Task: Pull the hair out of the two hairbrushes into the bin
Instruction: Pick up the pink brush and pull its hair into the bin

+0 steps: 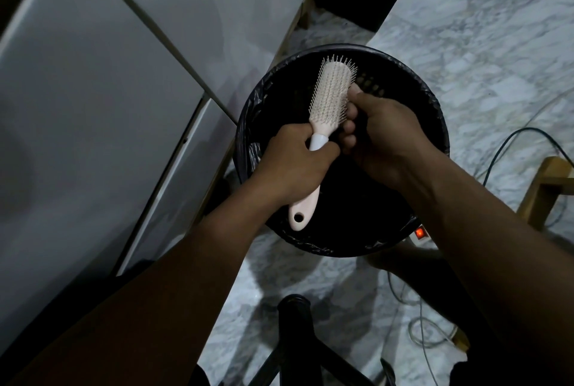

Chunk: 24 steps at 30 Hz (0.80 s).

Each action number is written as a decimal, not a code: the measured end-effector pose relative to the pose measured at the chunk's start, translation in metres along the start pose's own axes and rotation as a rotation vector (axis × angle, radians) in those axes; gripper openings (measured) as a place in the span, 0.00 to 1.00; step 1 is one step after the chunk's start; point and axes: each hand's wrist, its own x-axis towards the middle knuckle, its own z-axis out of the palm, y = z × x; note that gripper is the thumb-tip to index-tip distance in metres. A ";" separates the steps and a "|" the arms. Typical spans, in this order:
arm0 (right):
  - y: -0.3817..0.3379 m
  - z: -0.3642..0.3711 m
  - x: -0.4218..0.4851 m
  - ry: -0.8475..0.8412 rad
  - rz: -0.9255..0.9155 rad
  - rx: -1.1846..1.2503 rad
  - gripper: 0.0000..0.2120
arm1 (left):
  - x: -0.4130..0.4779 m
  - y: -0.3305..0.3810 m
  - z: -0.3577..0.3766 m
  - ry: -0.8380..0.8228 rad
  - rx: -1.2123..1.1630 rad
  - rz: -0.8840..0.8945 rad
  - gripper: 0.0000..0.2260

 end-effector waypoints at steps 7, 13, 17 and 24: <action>0.009 -0.010 0.006 0.210 -0.146 -0.234 0.11 | 0.002 -0.010 -0.001 0.028 0.123 -0.069 0.10; 0.024 -0.013 0.009 0.331 -0.335 -0.596 0.16 | -0.007 -0.015 -0.003 0.146 0.309 -0.066 0.11; 0.027 -0.017 0.004 0.337 -0.377 -0.777 0.07 | -0.024 -0.016 -0.008 0.195 0.347 -0.051 0.12; -0.014 -0.005 -0.052 0.087 -0.318 -1.200 0.28 | -0.069 0.023 -0.028 0.258 0.410 -0.016 0.12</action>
